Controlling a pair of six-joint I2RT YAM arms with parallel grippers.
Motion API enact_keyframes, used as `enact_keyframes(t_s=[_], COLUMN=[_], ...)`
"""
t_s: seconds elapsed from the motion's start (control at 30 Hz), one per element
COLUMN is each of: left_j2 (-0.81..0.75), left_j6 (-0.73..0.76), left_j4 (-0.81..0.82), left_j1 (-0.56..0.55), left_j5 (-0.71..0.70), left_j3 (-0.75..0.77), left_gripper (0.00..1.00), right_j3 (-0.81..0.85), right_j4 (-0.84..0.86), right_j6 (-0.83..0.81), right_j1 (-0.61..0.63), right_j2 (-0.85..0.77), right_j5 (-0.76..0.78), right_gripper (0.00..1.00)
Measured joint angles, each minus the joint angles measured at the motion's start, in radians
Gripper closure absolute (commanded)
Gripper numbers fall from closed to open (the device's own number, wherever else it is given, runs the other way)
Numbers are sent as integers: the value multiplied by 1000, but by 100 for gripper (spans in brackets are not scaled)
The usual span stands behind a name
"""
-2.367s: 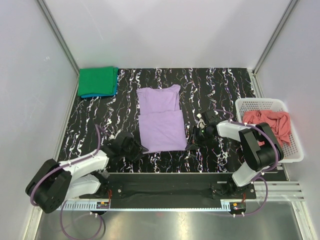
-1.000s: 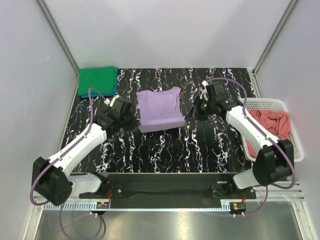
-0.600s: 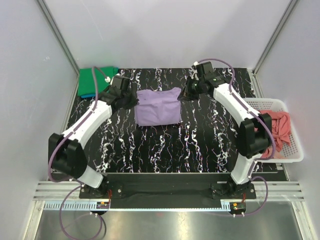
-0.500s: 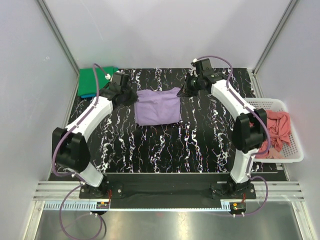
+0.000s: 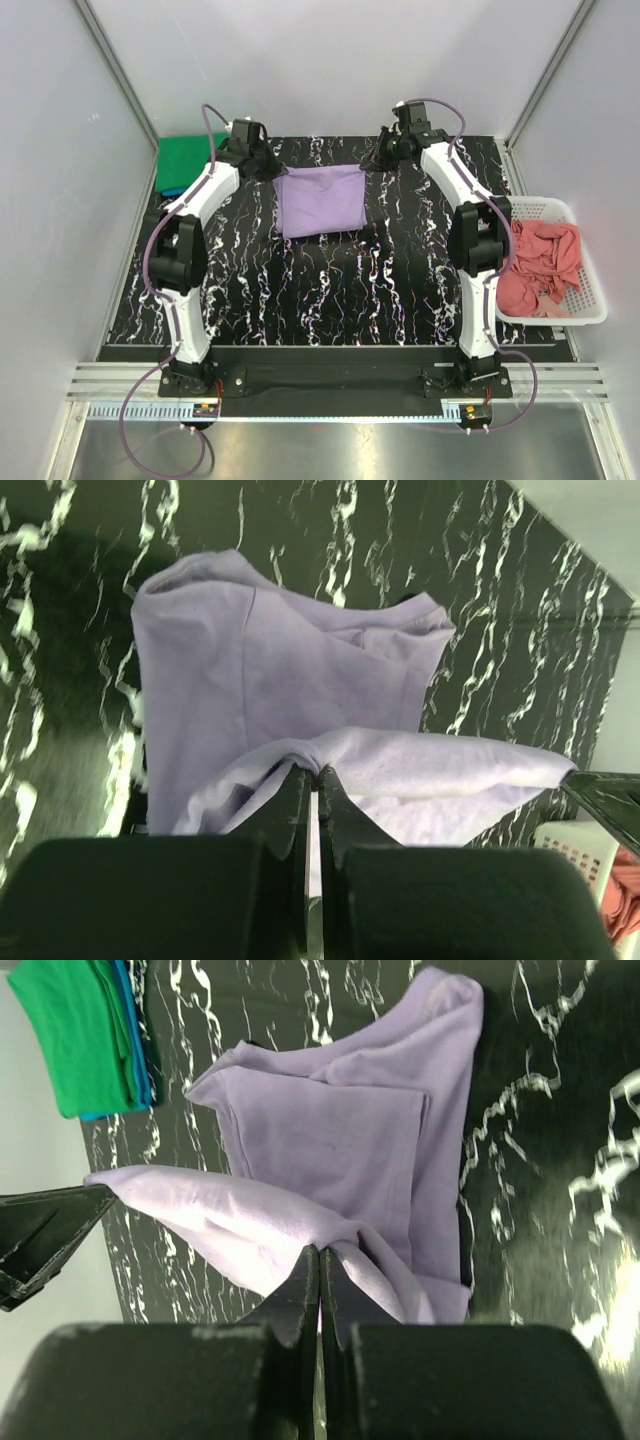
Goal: Fold and stack the t-shirts
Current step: Fold the tshirt
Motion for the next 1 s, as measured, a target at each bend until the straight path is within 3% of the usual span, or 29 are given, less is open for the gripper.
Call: enact_keyframes(t_s=[0.37, 0.7, 1.0], left_j2=[102, 106, 211], left_j6=[0, -14, -51], left_j4=[61, 191, 337], left_j1=[63, 86, 89], left_j5=[38, 95, 155], left_j3=[82, 111, 211], left_gripper=[100, 100, 98], right_j3=[159, 164, 212], right_j4=[126, 299, 364], right_j6=[27, 51, 80], right_j1=[-9, -10, -14], right_j2=[189, 194, 232], right_j5=[-101, -147, -125], right_gripper=[100, 100, 100])
